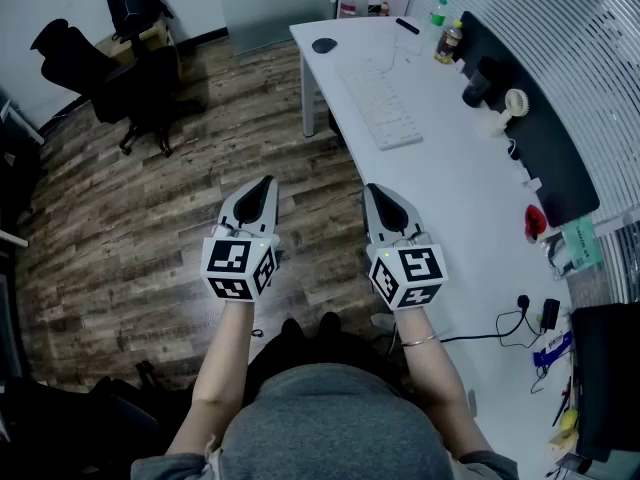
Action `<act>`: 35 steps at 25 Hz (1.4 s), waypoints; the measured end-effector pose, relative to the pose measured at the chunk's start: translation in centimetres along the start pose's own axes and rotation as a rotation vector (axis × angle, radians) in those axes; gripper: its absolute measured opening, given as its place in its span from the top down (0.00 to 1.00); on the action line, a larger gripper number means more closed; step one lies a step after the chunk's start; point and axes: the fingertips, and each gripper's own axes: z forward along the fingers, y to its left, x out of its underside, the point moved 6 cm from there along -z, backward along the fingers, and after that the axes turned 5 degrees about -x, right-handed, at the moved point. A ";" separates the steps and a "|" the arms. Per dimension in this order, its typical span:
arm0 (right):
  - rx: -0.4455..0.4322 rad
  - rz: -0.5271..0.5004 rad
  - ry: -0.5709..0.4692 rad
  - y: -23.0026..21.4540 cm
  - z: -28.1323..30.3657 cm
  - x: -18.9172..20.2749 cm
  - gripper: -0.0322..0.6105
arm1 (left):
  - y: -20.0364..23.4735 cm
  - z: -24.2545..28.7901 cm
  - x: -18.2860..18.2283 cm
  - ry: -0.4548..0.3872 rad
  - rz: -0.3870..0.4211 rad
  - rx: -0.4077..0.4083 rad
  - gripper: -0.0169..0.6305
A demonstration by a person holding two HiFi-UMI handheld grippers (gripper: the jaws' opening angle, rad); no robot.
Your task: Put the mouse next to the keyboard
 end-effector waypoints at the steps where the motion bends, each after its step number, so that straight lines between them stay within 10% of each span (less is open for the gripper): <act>1: -0.003 0.003 -0.003 -0.1 0.0 0.0 0.95 | 0.0 0.2 0.0 -0.003 -0.002 -0.001 0.93; 35: -0.008 0.068 0.035 -7.6 4.1 0.5 0.96 | -1.1 10.5 0.9 0.055 -0.020 0.008 0.73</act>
